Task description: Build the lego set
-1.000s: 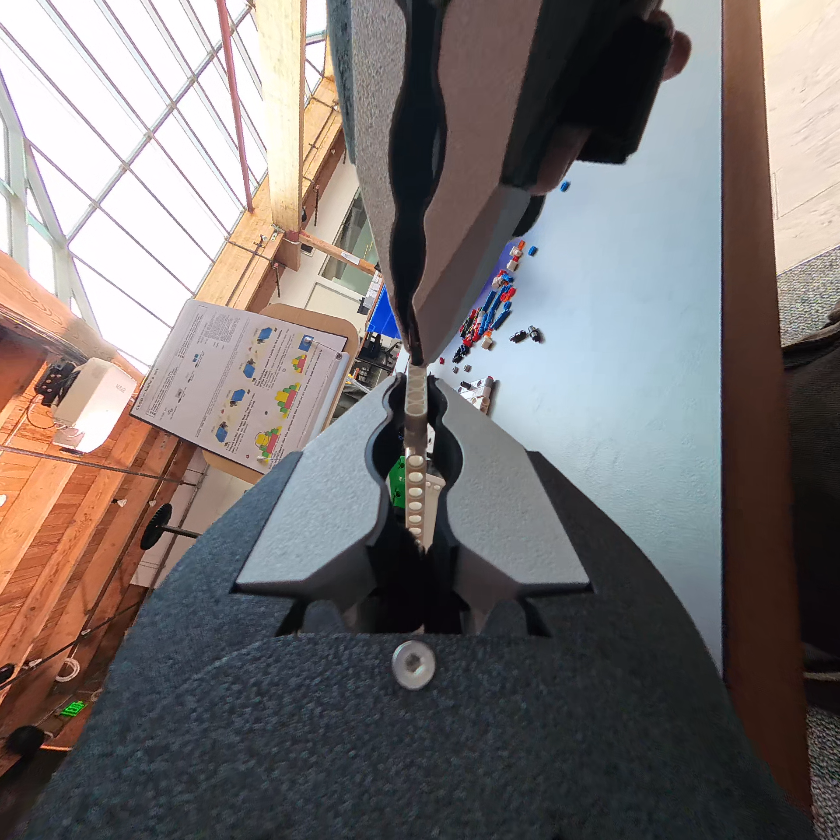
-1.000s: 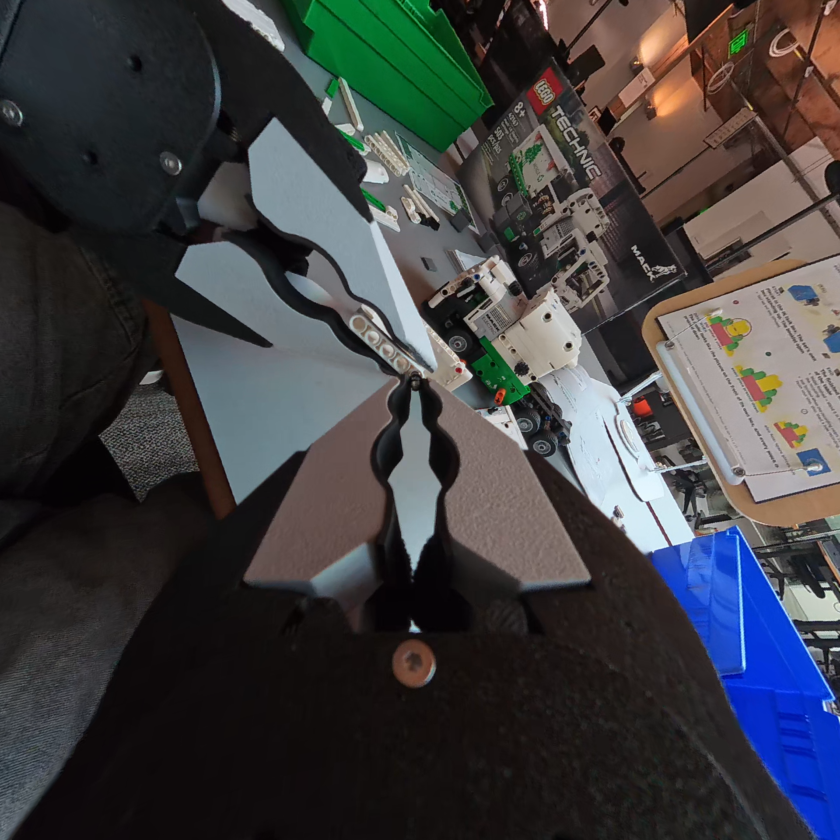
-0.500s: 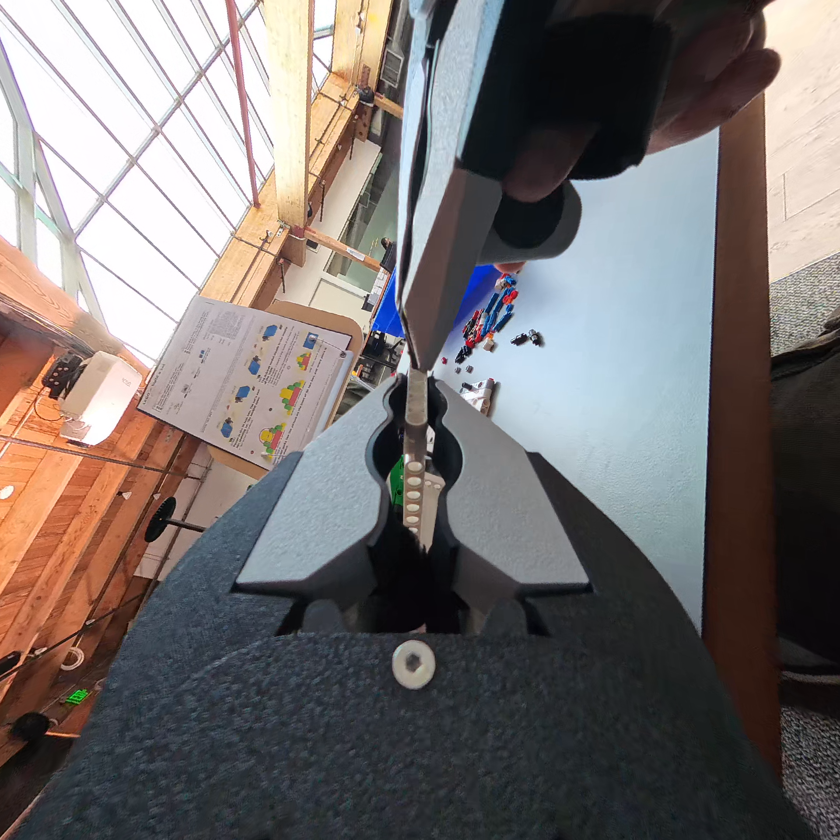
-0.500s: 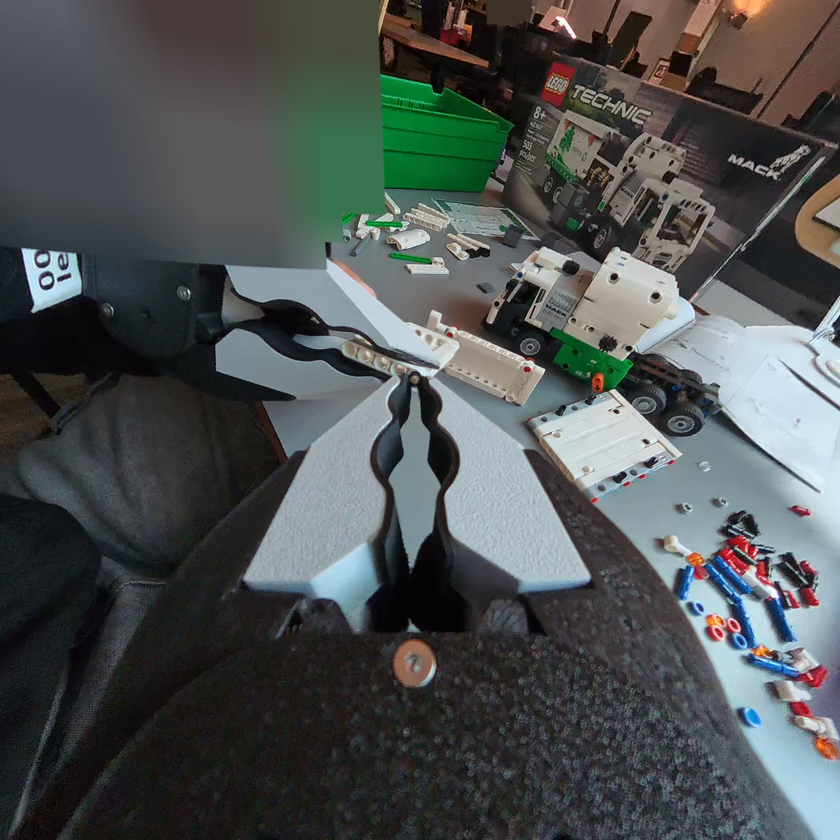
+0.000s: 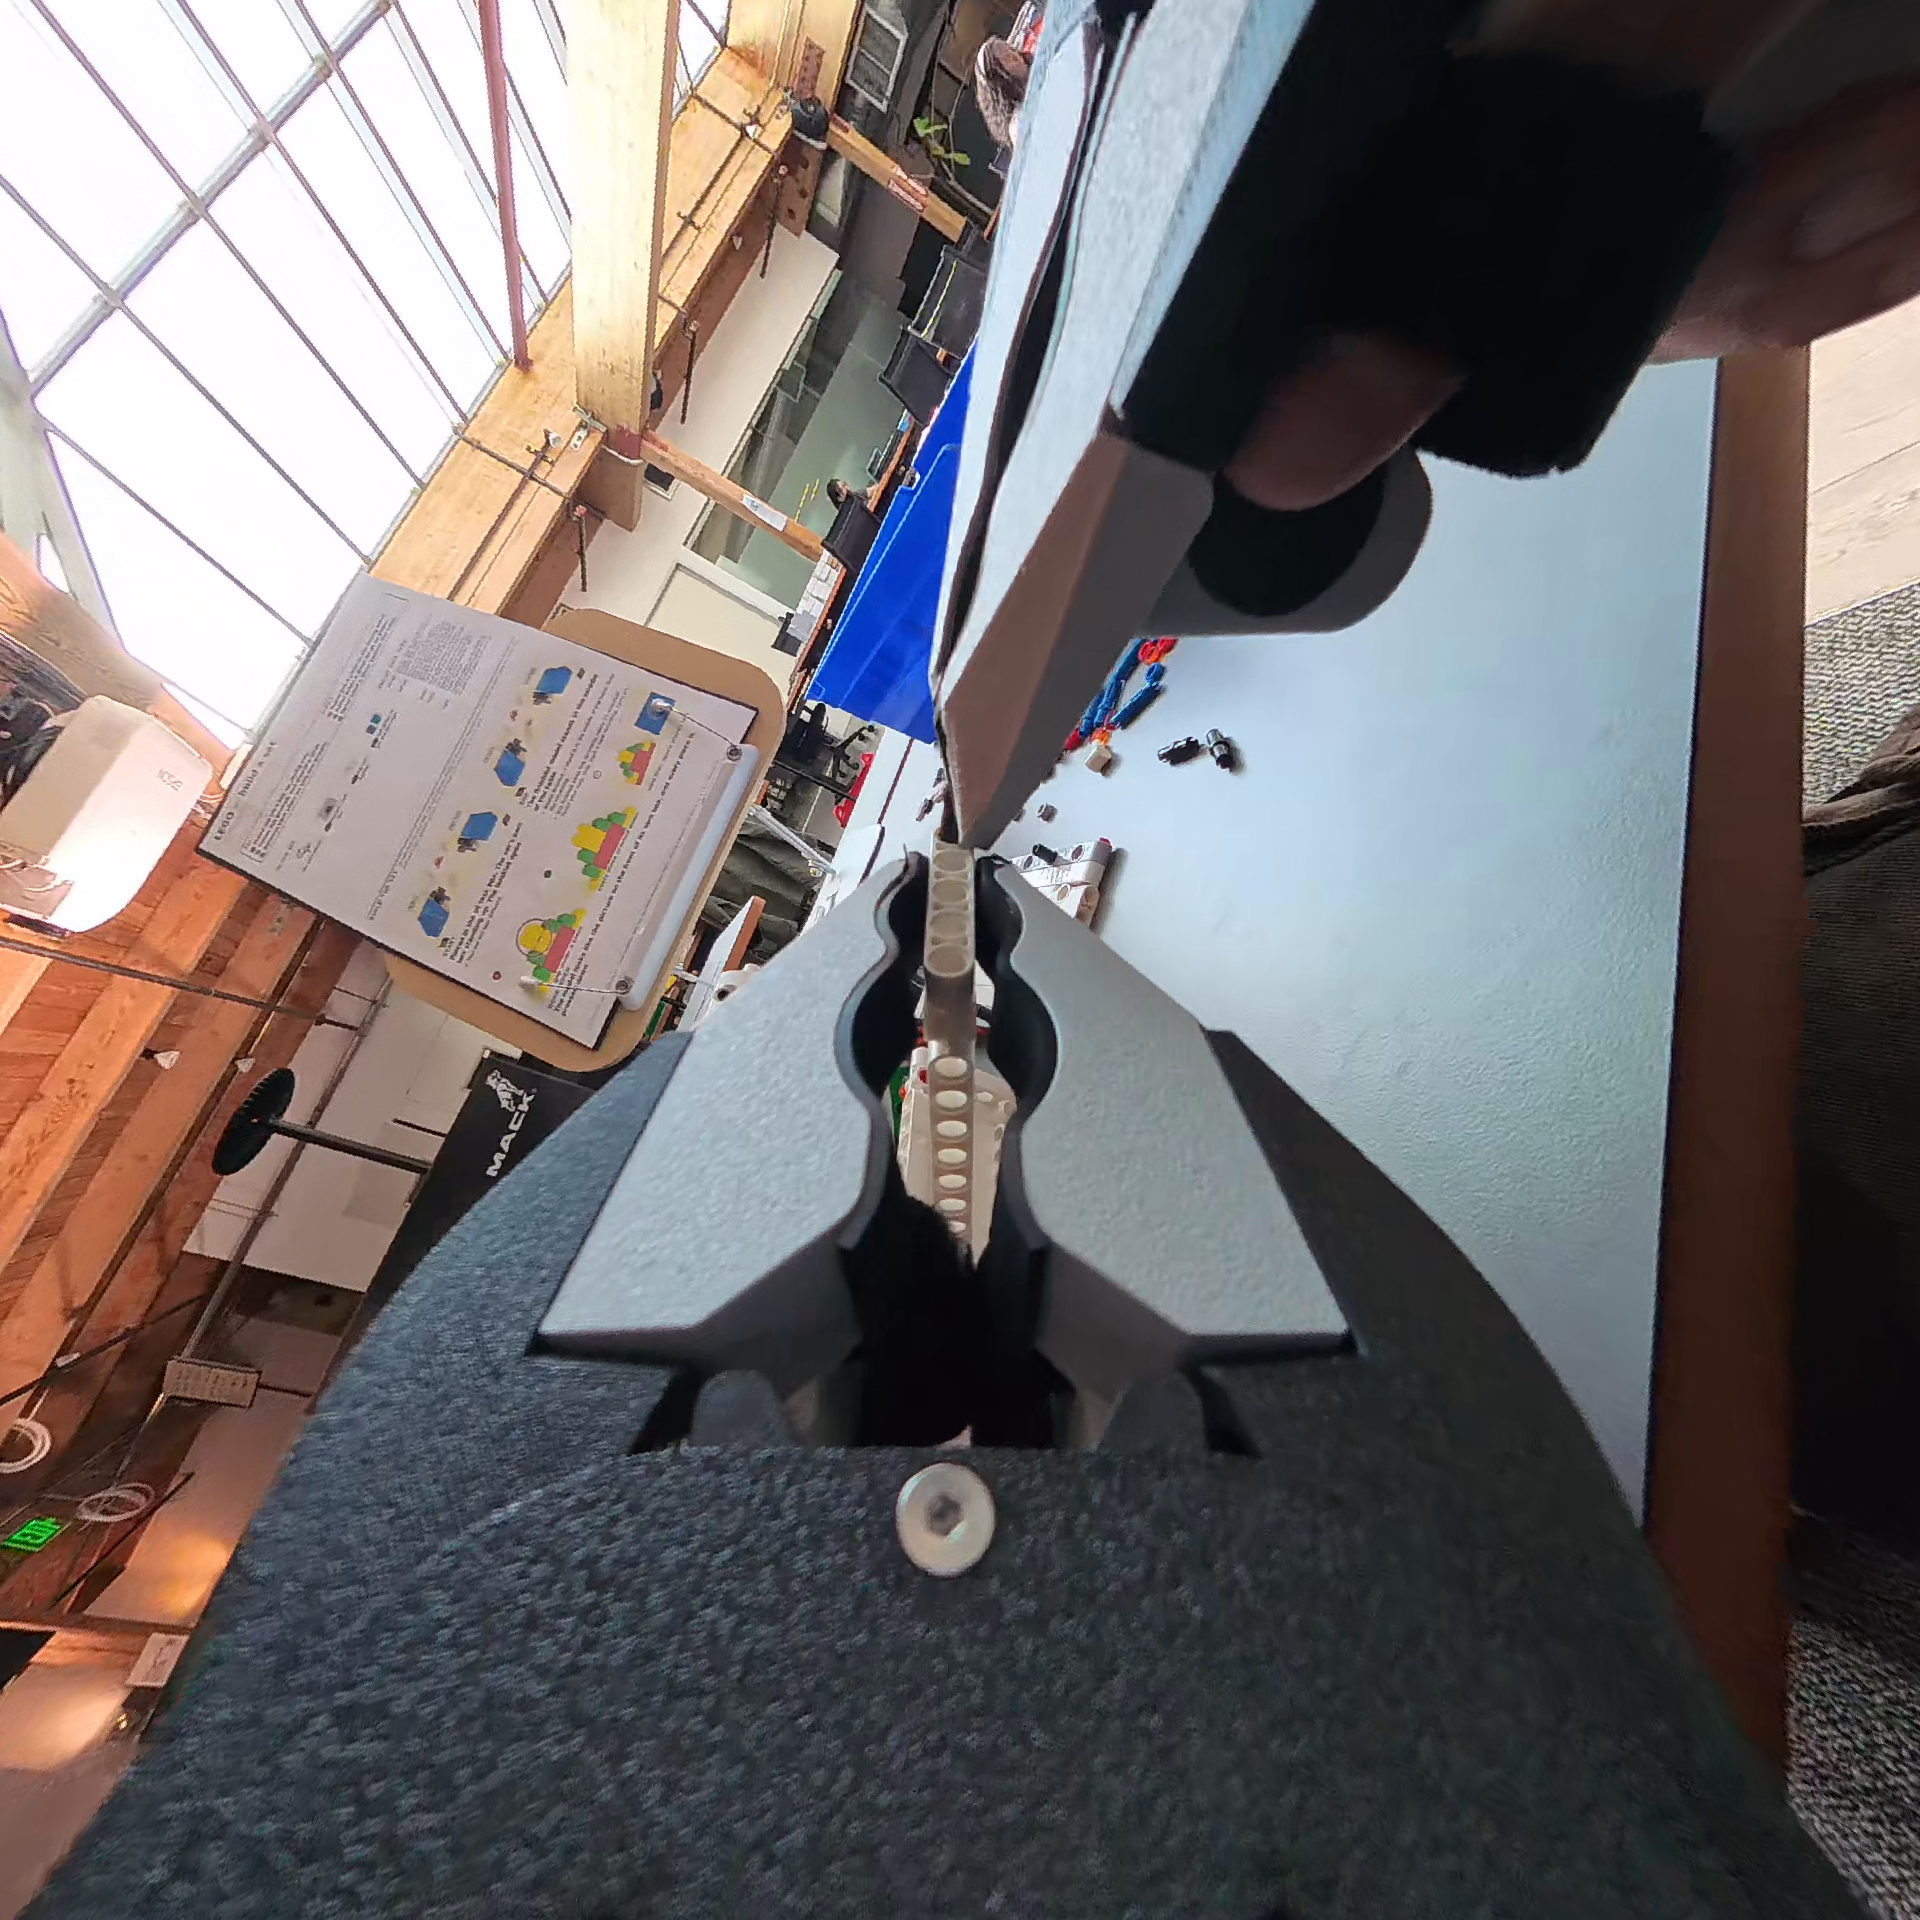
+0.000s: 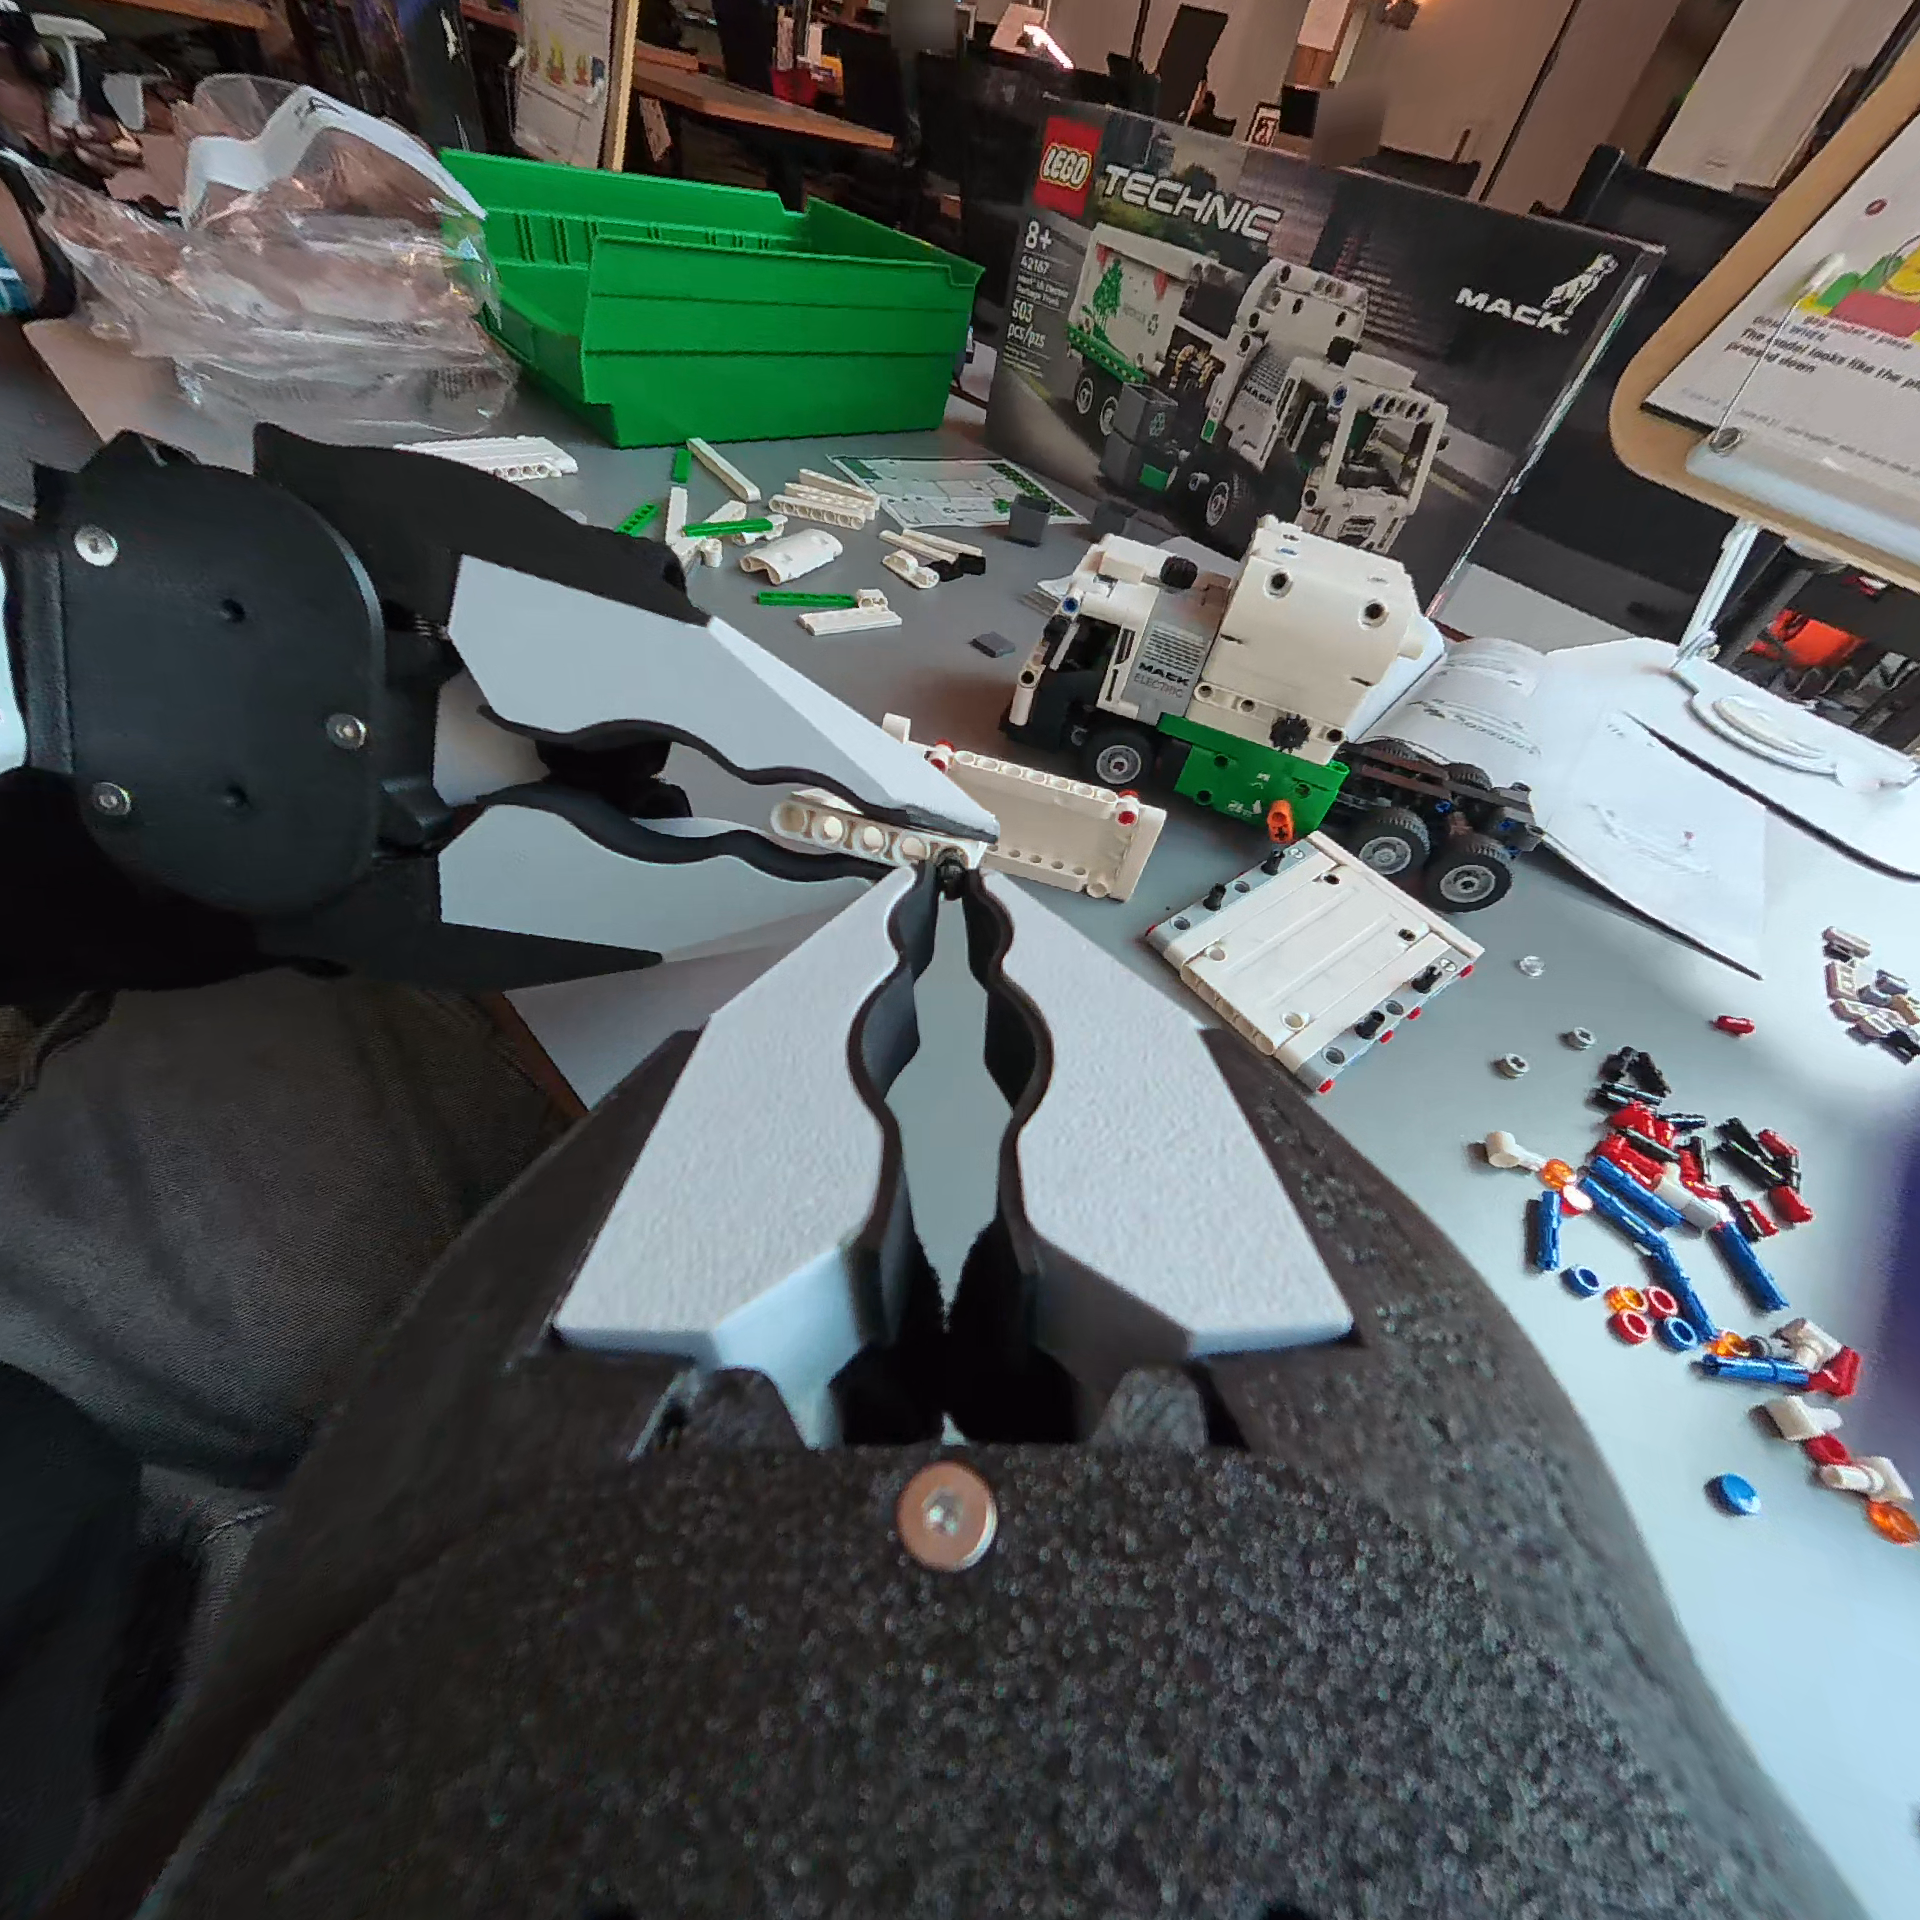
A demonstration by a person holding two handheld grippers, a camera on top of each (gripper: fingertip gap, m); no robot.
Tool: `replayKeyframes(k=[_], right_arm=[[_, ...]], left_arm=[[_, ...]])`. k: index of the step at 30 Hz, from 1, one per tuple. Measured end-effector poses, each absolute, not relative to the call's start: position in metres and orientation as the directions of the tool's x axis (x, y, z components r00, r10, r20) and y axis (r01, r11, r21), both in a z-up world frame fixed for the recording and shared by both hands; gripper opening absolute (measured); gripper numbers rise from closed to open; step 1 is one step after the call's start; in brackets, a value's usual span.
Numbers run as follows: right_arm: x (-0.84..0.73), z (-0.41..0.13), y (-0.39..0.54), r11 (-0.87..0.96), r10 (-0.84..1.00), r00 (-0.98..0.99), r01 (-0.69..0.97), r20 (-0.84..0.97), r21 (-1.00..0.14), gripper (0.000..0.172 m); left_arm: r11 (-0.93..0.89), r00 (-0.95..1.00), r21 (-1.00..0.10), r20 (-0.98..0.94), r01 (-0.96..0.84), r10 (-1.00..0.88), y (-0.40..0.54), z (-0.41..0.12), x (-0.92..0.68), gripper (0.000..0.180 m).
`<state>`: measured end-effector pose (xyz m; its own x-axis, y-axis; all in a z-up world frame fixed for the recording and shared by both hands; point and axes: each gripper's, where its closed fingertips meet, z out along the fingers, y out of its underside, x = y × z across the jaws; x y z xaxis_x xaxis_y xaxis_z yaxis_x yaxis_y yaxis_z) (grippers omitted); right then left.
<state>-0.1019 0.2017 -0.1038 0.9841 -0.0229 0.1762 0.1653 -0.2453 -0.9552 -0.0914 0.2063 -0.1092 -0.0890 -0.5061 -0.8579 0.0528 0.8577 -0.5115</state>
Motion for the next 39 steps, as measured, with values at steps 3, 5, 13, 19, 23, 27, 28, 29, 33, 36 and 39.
replayKeyframes(k=[3, 5, 13, 19, 23, 27, 28, 29, 33, 36, 39], right_arm=[[-0.101, -0.107, 0.201, -0.256, -0.01, 0.994, 0.104, 0.11, -0.961, 0.004], [-0.101, -0.109, 0.2, -0.278, -0.005, 0.995, 0.095, 0.1, -0.956, 0.004], [-0.106, -0.119, 0.193, -0.364, 0.049, 0.999, -0.003, -0.023, -0.932, 0.003], [-0.102, -0.133, 0.187, -0.463, 0.027, 0.999, 0.046, 0.037, -0.885, 0.003], [-0.098, -0.139, 0.187, -0.498, -0.015, 0.994, 0.087, 0.108, -0.863, 0.003], [-0.097, -0.142, 0.186, -0.525, -0.013, 0.984, 0.146, 0.179, -0.838, 0.003], [-0.097, -0.143, 0.185, -0.532, -0.009, 0.981, 0.159, 0.194, -0.832, 0.003], [-0.096, -0.145, 0.185, -0.538, -0.01, 0.977, 0.174, 0.212, -0.825, 0.003], [-0.094, -0.149, 0.186, -0.554, -0.029, 0.957, 0.227, 0.29, -0.801, 0.003], [-0.093, -0.153, 0.186, -0.575, -0.024, 0.943, 0.258, 0.332, -0.777, 0.003], [-0.093, -0.158, 0.187, -0.578, -0.021, 0.944, 0.258, 0.33, -0.774, 0.003]], left_arm=[[0.884, -0.072, -0.465, -0.884, 0.043, -0.461, 0.206, -0.112, -0.091, 0.006], [0.913, -0.04, -0.407, -0.913, 0.032, -0.406, 0.207, -0.113, -0.091, 0.006], [0.97, 0.024, -0.242, -0.97, 0.033, -0.243, 0.201, -0.116, -0.095, 0.006], [0.993, 0.022, -0.119, -0.993, -0.008, -0.119, 0.197, -0.128, -0.091, 0.006], [0.997, 0.018, -0.069, -0.997, -0.034, -0.069, 0.198, -0.134, -0.089, 0.006], [0.998, 0.005, -0.056, -0.998, -0.032, -0.056, 0.197, -0.136, -0.089, 0.005], [0.998, 0.003, -0.048, -0.999, -0.035, -0.048, 0.196, -0.137, -0.089, 0.005], [0.998, -0.002, -0.043, -0.999, -0.039, -0.043, 0.197, -0.139, -0.089, 0.006], [0.998, -0.016, -0.018, -1.0, -0.056, -0.019, 0.198, -0.143, -0.087, 0.005], [0.997, -0.018, 0.036, -0.999, -0.068, 0.035, 0.198, -0.147, -0.087, 0.005], [0.997, -0.017, 0.053, -0.998, -0.055, 0.053, 0.193, -0.148, -0.087, 0.005]])
